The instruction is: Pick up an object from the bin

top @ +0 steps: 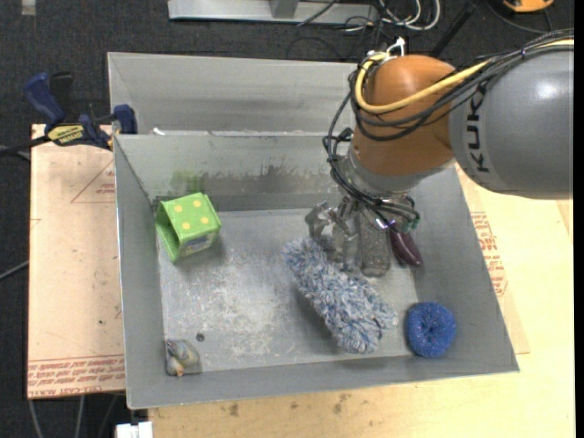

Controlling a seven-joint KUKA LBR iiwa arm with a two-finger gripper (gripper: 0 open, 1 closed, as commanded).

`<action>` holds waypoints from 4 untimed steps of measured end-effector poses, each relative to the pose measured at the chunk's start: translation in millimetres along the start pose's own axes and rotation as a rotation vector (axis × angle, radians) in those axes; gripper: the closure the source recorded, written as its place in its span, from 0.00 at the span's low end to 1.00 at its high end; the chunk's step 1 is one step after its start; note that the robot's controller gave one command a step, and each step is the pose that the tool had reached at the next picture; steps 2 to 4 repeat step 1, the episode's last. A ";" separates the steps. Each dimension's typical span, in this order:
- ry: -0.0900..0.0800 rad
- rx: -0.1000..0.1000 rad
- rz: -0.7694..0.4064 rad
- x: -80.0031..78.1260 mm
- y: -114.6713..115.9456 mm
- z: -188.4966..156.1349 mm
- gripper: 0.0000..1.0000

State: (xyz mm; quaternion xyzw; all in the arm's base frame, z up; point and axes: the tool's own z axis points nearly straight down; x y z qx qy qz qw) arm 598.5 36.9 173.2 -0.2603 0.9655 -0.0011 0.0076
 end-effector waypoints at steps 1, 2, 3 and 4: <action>0.010 -0.006 -0.024 -0.6 -3.7 -96.7 1.00; 0.010 -0.006 -0.024 -0.6 -3.7 -96.7 1.00; 0.010 -0.006 -0.024 -0.6 -3.7 -96.7 1.00; 0.010 -0.006 -0.024 -0.6 -3.7 -96.7 1.00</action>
Offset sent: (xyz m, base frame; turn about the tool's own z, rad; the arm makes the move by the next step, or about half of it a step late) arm 0.0000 0.0000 0.0000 0.0000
